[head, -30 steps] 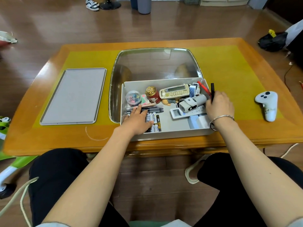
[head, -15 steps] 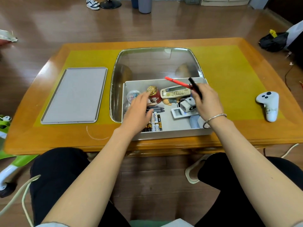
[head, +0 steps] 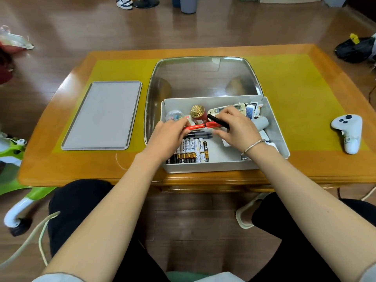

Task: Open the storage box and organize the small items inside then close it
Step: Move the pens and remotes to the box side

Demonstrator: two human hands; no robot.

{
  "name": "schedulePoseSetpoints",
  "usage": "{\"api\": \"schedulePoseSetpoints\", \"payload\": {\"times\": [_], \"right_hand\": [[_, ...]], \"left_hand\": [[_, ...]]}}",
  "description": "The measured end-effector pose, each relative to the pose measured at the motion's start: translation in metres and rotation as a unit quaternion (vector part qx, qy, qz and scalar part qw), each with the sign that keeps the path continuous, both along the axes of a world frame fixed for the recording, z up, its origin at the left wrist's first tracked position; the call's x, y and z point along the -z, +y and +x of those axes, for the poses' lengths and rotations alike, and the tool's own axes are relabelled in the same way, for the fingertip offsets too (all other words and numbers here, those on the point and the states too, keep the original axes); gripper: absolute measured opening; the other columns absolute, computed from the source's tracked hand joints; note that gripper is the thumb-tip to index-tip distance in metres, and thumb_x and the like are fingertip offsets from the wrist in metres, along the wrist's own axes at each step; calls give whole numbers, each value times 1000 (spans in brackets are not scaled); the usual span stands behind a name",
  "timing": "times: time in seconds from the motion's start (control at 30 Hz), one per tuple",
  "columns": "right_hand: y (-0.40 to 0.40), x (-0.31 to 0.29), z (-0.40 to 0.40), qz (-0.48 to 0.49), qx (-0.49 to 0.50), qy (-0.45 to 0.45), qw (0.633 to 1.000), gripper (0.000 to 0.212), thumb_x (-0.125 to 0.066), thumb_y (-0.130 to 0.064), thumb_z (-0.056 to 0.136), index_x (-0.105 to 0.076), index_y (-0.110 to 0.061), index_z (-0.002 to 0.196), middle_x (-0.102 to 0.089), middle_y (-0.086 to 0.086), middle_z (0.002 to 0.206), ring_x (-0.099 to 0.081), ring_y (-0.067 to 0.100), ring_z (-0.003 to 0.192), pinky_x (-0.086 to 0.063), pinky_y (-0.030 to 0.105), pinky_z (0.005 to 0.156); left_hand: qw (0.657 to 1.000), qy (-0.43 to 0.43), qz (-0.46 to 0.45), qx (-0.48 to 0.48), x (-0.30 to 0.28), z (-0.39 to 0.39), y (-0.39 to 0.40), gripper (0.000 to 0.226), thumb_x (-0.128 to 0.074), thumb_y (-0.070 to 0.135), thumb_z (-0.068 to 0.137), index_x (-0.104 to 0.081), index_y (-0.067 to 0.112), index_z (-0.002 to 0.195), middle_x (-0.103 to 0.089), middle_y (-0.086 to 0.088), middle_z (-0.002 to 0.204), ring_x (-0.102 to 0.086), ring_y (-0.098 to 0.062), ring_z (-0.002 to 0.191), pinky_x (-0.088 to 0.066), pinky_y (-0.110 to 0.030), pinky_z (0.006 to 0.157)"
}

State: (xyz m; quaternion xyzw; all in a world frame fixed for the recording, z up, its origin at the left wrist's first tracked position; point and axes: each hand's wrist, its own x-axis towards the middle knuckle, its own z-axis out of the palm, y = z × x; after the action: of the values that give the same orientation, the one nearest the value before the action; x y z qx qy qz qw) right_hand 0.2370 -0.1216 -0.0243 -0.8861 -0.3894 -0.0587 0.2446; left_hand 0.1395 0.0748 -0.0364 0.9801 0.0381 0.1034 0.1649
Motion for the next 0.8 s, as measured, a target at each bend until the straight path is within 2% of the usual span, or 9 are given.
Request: {"api": "schedulePoseSetpoints", "payload": {"times": [0.1,0.2,0.27,0.37,0.47,0.57,0.67,0.73,0.8], "right_hand": [[7,0,-1,0,-1,-46,999,21,-73,-21,79,-71,-11,97,-63,9,92,-61,32,79,-44,31,62],[11,-1,0,-19,-6,-66,998,18,-75,-25,78,-72,-14,92,-67,9,80,-64,31,78,-35,26,60],[12,1,2,-54,9,-63,997,23,-73,-31,78,-70,-13,91,-69,10,82,-63,32,81,-35,28,60],[17,6,6,-97,33,-35,994,31,-70,-39,79,-71,-11,95,-65,8,89,-60,30,88,-42,32,64],[26,13,11,-146,43,-16,988,34,-67,-40,82,-70,-12,101,-63,8,94,-59,29,92,-42,33,67],[38,18,16,-190,51,-11,980,29,-65,-35,86,-68,-10,99,-64,11,97,-60,33,93,-46,36,70],[48,21,19,-207,49,-18,977,21,-63,-26,87,-67,-11,101,-63,12,101,-61,34,95,-46,36,71],[53,23,21,-218,59,-18,974,21,-63,-25,87,-67,-13,103,-64,13,102,-61,35,96,-46,36,71],[56,25,22,-234,70,-17,969,22,-64,-28,86,-66,-15,104,-66,13,102,-61,34,97,-47,35,74]], "left_hand": [[1000,5,23,-17,2,-1,4,22,-39,35,101,-54,21,110,-63,-8,104,-36,-16,80,-29,-32,74],[999,2,47,-23,4,-1,7,25,-38,36,101,-57,21,109,-65,-7,103,-43,-21,88,-26,-34,76],[997,13,68,-27,6,1,7,26,-40,36,101,-59,21,110,-67,-3,107,-46,-22,102,-26,-35,82],[996,14,85,-35,7,2,0,24,-48,31,98,-62,20,115,-66,-1,115,-45,-22,110,-29,-35,89],[998,12,50,-23,8,0,-11,28,-50,24,97,-56,16,123,-60,-4,124,-48,-22,115,-38,-37,95],[995,98,-14,13,11,-1,-22,35,-43,33,100,-51,9,125,-54,-10,130,-49,-26,119,-41,-39,96],[970,240,-33,8,17,0,-26,64,-31,53,99,-35,9,144,-27,-11,156,-25,-27,143,-27,-42,112],[958,283,-45,-7,20,1,-26,75,-26,62,96,-25,10,150,-11,-9,160,-12,-24,148,-18,-44,116],[950,306,-49,-19,22,2,-25,82,-24,68,93,-20,12,152,-6,-9,161,-6,-23,148,-16,-46,118]]}}
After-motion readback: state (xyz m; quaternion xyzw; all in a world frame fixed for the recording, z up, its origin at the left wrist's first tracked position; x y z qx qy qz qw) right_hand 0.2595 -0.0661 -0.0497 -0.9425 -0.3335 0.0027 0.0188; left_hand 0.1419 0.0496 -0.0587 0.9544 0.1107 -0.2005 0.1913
